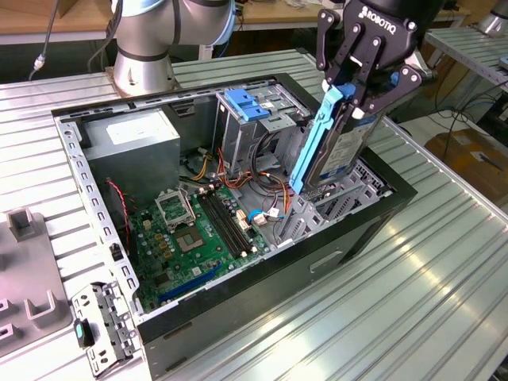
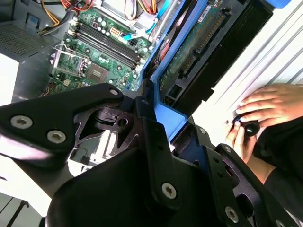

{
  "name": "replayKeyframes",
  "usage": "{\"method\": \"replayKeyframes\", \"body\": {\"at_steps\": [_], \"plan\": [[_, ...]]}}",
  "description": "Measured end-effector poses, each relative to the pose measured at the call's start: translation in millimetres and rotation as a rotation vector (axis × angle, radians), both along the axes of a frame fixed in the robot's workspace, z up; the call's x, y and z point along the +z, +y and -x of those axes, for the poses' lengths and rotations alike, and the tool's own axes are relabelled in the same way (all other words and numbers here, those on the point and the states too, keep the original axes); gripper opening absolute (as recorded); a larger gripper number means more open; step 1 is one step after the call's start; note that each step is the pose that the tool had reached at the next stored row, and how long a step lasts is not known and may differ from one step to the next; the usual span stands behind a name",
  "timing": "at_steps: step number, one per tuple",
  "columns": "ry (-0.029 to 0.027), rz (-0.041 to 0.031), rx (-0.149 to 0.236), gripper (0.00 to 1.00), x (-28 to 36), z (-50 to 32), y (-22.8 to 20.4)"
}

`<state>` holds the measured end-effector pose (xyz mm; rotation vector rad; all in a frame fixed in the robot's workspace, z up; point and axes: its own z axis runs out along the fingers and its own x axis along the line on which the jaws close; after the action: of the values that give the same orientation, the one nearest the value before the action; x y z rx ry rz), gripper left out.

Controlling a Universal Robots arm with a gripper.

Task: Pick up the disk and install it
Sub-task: 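Insert the disk into the insertion slot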

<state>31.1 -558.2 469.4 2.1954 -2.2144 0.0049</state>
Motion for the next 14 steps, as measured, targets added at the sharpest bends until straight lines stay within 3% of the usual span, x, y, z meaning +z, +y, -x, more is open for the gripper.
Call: {"method": "replayKeyframes", "body": {"at_steps": [4,7,14], "plan": [[-0.0001,-0.0003,0.000,0.37,-3.9,-4.1,-6.8],[0.0000,0.0001,0.000,0.37,-5.8,-11.9,-7.3],[0.0000,0.0000,0.000,0.37,-6.2,-13.7,-7.3]]}}
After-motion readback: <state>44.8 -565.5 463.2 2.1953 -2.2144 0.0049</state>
